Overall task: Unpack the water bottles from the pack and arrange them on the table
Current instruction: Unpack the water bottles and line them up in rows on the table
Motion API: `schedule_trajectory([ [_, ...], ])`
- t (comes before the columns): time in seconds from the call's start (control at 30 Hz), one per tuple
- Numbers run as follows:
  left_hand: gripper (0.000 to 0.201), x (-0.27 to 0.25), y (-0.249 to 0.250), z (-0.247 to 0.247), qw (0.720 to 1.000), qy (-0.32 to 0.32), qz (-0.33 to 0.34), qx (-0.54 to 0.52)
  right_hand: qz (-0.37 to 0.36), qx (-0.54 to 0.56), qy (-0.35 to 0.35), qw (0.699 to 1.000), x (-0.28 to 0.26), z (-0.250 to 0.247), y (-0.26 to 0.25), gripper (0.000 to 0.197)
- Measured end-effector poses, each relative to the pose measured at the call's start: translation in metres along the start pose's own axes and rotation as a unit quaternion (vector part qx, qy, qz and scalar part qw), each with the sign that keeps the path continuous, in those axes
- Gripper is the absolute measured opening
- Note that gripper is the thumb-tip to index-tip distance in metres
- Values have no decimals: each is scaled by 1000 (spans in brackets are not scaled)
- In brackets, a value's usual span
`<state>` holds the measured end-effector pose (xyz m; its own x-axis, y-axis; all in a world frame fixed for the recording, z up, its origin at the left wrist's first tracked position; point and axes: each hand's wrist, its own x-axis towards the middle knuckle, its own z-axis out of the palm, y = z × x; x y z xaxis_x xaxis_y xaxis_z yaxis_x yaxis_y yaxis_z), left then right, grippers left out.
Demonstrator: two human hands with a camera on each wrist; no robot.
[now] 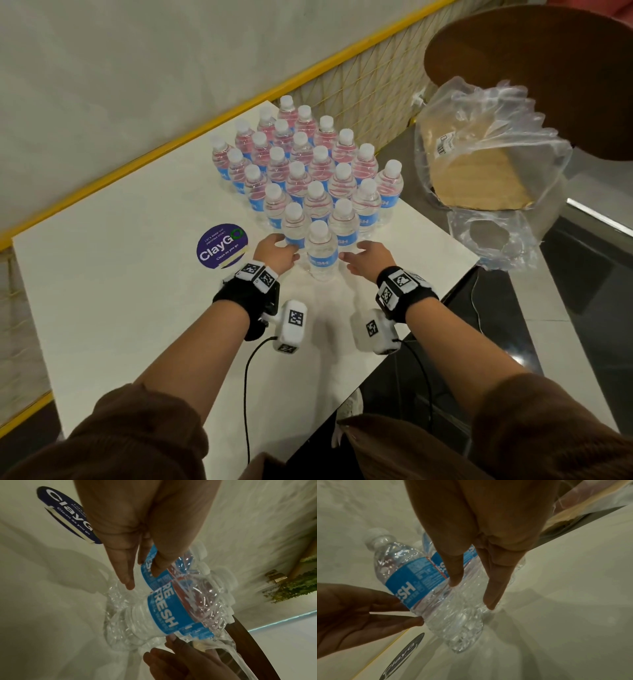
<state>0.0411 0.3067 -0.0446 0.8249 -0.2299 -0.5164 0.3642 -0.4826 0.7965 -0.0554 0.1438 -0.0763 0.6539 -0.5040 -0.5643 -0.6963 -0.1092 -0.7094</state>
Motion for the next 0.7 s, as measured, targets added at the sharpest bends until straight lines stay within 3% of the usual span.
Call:
schedule_trajectory([
  [0.1, 51, -2, 2, -3, 997, 48, 34, 45, -27, -55, 15, 998, -5, -5, -1, 76],
  [0.2, 50, -27, 13, -5, 960, 132, 228, 94, -96, -42, 68, 992, -18, -14, -8, 64],
  [0.27, 50, -47, 25, -6, 914, 97, 374, 122, -157, -15, 97, 983, -27, -18, -17, 54],
  [0.33, 50, -53, 32, -7, 871, 29, 446, 202, -201, 4, 105, 974, -34, -21, -26, 51],
  [0.43, 53, -47, 39, -7, 846, -32, 438, 303, -226, -5, 104, 968, -38, -23, -36, 54],
  [0.53, 52, -43, 47, -8, 820, -64, 387, 416, -220, -19, 103, 970, -38, -24, -39, 51],
  [0.7, 52, -44, 57, -5, 826, -77, 358, 428, -216, -22, 106, 970, -39, -23, -40, 51],
])
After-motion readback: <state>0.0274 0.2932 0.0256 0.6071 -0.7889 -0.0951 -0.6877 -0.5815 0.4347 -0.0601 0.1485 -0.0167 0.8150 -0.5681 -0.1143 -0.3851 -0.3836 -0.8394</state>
